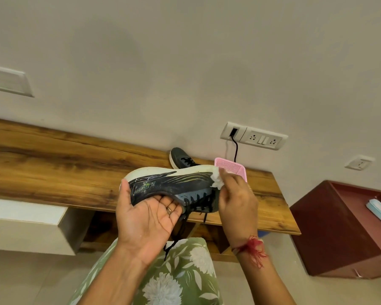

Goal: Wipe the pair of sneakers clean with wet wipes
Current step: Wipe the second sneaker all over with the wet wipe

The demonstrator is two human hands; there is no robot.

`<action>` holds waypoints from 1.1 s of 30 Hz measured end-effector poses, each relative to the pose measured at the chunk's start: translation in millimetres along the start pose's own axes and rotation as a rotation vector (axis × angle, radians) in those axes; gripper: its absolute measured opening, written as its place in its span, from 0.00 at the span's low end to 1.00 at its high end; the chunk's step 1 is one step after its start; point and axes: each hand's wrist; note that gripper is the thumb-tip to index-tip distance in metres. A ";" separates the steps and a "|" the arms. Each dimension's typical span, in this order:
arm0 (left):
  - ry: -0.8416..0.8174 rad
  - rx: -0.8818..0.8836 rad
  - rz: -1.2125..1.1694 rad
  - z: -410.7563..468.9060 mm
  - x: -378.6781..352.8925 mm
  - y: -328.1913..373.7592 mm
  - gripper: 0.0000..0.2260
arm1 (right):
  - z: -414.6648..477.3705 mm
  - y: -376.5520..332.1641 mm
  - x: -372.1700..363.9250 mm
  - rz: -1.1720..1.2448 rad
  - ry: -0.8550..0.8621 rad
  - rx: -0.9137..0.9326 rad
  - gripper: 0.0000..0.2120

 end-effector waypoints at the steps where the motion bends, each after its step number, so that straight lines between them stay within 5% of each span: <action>1: -0.016 -0.010 -0.001 -0.3 -0.2 -0.7 0.40 | -1.4 -2.7 -2.7 0.027 -0.031 -0.028 0.19; 9: -0.048 -0.057 0.051 -3.3 -1.6 -0.9 0.41 | -11.6 -20.9 -10.3 0.205 0.051 -0.105 0.12; 18: -0.025 -0.057 0.058 -3.7 0.7 -1.7 0.41 | -18.5 -17.2 -8.2 0.041 0.014 0.353 0.14; 22: -0.013 -0.057 0.062 -5.3 -1.6 -4.4 0.41 | -8.7 -2.0 -11.9 0.073 0.051 0.127 0.17; 28: -0.004 -0.044 0.049 -3.2 1.9 -2.8 0.41 | -19.7 -17.5 -6.4 0.210 0.000 0.200 0.06; 33: -0.009 -0.032 0.033 -4.0 0.1 -6.4 0.41 | -8.2 -1.0 -10.3 0.155 0.119 0.013 0.08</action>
Point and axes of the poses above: each hand's wrist, its own z-axis towards the middle knuckle, its own x-axis out of the back of the hand, y = z × x, and after that the axes turned 2 degrees about -x, right-handed
